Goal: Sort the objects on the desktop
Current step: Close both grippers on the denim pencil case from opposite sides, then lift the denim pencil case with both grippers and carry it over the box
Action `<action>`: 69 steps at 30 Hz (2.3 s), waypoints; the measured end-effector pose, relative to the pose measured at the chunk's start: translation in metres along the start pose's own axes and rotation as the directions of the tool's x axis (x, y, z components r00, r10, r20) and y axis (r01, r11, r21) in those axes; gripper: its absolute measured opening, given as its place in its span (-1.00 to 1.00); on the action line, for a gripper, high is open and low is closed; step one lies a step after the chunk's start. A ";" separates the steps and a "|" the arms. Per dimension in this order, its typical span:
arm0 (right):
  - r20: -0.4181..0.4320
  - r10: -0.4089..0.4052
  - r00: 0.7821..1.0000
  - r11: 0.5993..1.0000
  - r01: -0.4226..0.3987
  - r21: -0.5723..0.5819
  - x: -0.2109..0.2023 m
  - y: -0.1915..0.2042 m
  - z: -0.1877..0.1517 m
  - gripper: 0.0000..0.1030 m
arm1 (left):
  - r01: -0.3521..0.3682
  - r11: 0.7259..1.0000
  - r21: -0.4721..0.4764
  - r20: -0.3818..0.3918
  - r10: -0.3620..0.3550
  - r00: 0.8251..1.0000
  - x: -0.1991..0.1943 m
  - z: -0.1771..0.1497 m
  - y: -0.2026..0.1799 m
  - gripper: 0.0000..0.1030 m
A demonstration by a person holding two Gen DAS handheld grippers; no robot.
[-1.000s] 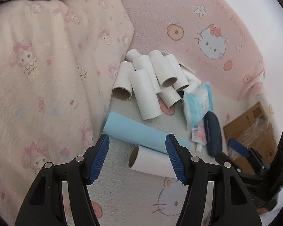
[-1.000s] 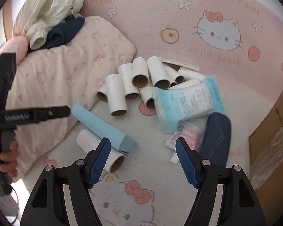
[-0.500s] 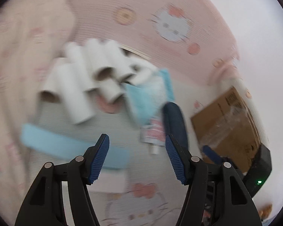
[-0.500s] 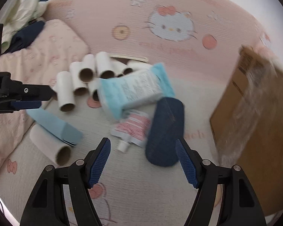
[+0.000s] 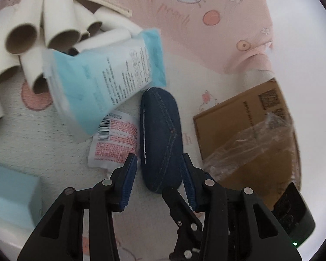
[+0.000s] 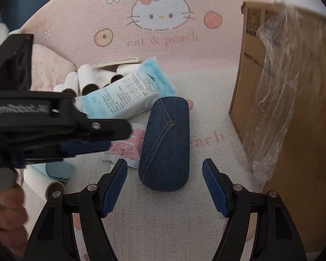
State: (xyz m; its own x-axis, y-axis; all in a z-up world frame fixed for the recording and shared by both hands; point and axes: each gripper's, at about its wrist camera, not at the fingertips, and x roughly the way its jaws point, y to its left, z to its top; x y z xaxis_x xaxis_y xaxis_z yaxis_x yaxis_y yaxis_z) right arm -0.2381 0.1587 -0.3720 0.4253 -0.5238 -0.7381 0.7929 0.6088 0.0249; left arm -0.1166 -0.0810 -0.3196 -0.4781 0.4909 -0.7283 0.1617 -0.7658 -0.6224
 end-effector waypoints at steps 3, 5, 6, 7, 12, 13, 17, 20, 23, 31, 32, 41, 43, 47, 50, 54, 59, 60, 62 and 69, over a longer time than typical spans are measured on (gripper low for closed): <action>-0.027 0.028 0.999 0.999 -0.028 0.022 0.011 -0.005 0.002 0.35 | -0.002 1.000 -0.024 -0.037 0.001 0.999 0.015 0.005 0.003 -0.08; -0.044 0.042 0.998 0.999 -0.040 0.032 0.018 -0.007 0.002 0.35 | 0.035 0.999 -0.039 -0.057 -0.037 0.998 0.025 0.008 0.007 -0.08; -0.059 0.050 0.997 0.998 -0.048 0.039 0.022 -0.008 0.002 0.34 | 0.057 0.997 -0.045 -0.064 -0.060 0.996 0.028 0.010 0.008 -0.08; -0.069 0.057 0.996 0.998 -0.054 0.042 0.025 -0.008 0.001 0.23 | 0.075 0.996 -0.051 -0.072 -0.079 0.994 0.031 0.011 0.009 -0.08; -0.090 0.071 0.993 0.997 -0.067 0.044 0.031 -0.010 0.002 -0.05 | 0.048 0.998 -0.045 -0.077 -0.051 0.996 0.041 0.013 0.008 -0.08; -0.094 0.078 0.993 0.996 -0.074 0.044 0.030 -0.011 0.002 -0.08 | 0.039 0.998 -0.039 -0.073 -0.042 0.996 0.041 0.011 0.008 -0.10; -0.125 0.090 0.988 0.995 -0.085 0.044 0.027 -0.014 0.003 -0.15 | 0.028 0.999 -0.026 -0.074 -0.030 0.997 0.037 0.000 0.008 -0.27; -0.155 0.081 0.985 0.997 -0.078 0.024 0.020 -0.013 -0.001 -0.22 | 0.055 0.997 -0.045 -0.077 -0.058 0.995 0.030 -0.014 0.011 -0.31; -0.185 0.059 0.981 0.998 -0.064 -0.023 0.011 -0.012 -0.009 -0.26 | 0.095 0.994 -0.056 -0.080 -0.100 0.992 0.028 -0.027 0.010 -0.31; -0.134 0.041 0.990 0.997 -0.049 -0.058 0.001 -0.011 -0.011 0.22 | 0.128 0.990 -0.057 -0.117 -0.134 0.984 0.032 -0.032 0.007 -0.30; -0.133 0.042 0.990 0.997 -0.051 -0.063 0.001 -0.011 -0.011 0.22 | 0.130 0.990 -0.051 -0.109 -0.135 0.985 0.030 -0.030 0.007 -0.30; -0.135 0.041 0.990 0.991 -0.057 -0.118 0.014 -0.006 -0.001 0.33 | 0.125 0.985 -0.117 -0.058 -0.133 0.989 0.026 -0.003 0.020 -0.04; -0.142 0.037 0.989 0.990 -0.056 -0.131 0.018 -0.006 0.004 0.33 | 0.130 0.984 -0.120 -0.059 -0.138 0.989 0.029 0.004 0.019 -0.04; -0.172 0.030 0.985 0.989 -0.054 -0.140 0.030 -0.009 0.011 0.33 | 0.099 0.989 -0.111 -0.050 -0.105 0.993 0.030 0.008 0.018 -0.04; -0.197 0.030 0.980 0.986 -0.061 -0.155 0.041 -0.011 0.014 0.33 | 0.095 0.984 -0.153 -0.073 -0.107 0.992 0.042 0.014 0.021 -0.04; -0.249 0.043 0.968 0.986 -0.082 -0.148 0.054 -0.012 0.013 0.17 | 0.092 0.987 -0.132 -0.071 -0.102 0.992 0.044 0.015 0.018 -0.04; -0.249 0.032 0.968 0.982 -0.077 -0.174 0.055 -0.011 0.012 0.16 | 0.084 0.987 -0.140 -0.062 -0.094 0.994 0.045 0.017 0.015 -0.08; -0.250 0.030 0.968 0.981 -0.076 -0.176 0.055 -0.010 0.012 0.16 | 0.085 0.985 -0.148 -0.057 -0.094 0.994 0.045 0.017 0.015 -0.09; -0.258 0.028 0.966 0.982 -0.075 -0.175 0.053 -0.009 0.015 0.15 | 0.087 0.986 -0.145 -0.051 -0.095 0.994 0.041 0.016 0.013 -0.11; -0.172 0.017 0.985 0.975 -0.054 -0.213 0.017 0.004 0.033 0.15 | 0.118 0.991 -0.058 0.006 -0.117 0.993 -0.002 0.028 -0.014 -0.11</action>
State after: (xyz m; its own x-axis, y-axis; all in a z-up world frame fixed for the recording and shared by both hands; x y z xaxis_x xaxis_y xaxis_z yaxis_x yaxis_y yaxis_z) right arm -0.2132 0.1325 -0.3627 0.3570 -0.4027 -0.8428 0.6573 0.7494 -0.0797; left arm -0.1419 -0.0833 -0.3013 -0.4991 0.5749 -0.6484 0.1538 -0.6776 -0.7191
